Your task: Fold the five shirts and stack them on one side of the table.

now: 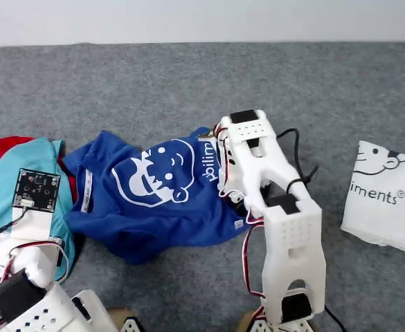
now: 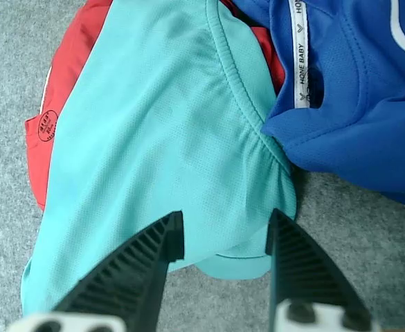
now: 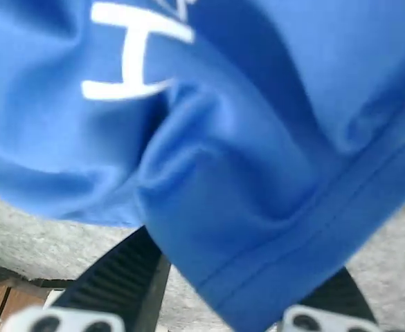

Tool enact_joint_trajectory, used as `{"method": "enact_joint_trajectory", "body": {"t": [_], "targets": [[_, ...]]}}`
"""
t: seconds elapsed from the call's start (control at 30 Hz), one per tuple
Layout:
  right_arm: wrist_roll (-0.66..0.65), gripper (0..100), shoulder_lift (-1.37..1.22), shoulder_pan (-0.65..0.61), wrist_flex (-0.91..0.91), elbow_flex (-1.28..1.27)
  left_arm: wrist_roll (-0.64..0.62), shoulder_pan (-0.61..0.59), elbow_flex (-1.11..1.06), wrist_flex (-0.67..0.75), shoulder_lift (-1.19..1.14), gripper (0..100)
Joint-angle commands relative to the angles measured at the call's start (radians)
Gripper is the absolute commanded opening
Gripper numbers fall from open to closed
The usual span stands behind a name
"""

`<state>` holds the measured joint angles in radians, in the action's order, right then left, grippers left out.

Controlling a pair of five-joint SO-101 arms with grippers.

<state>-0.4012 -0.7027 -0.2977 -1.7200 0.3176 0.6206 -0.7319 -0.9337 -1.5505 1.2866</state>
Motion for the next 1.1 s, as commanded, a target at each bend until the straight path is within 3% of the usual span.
{"method": "enact_joint_trajectory", "body": {"t": [0.0, 0.1, 0.6, 0.83, 1.07], "targets": [[-0.011, 14.2, -0.015, -0.008, -0.007, 0.069, -0.006, 0.005, 0.004, -0.003, 0.006, 20], [-0.011, 1.3, -0.016, -0.002, -0.044, 0.094, -0.009, 0.005, 0.002, -0.003, 0.006, 20], [-0.114, 1.0, 0.415, 0.288, -0.077, 0.0, -0.011, 0.008, 0.044, -0.003, -0.003, 20], [-0.118, 1.0, 0.53, 0.383, -0.076, -0.101, -0.011, 0.173, 0.081, -0.051, -0.035, 20], [-0.115, 1.0, 0.532, 0.377, -0.074, -0.101, -0.012, 0.307, 0.242, -0.149, -0.419, 20]]}}
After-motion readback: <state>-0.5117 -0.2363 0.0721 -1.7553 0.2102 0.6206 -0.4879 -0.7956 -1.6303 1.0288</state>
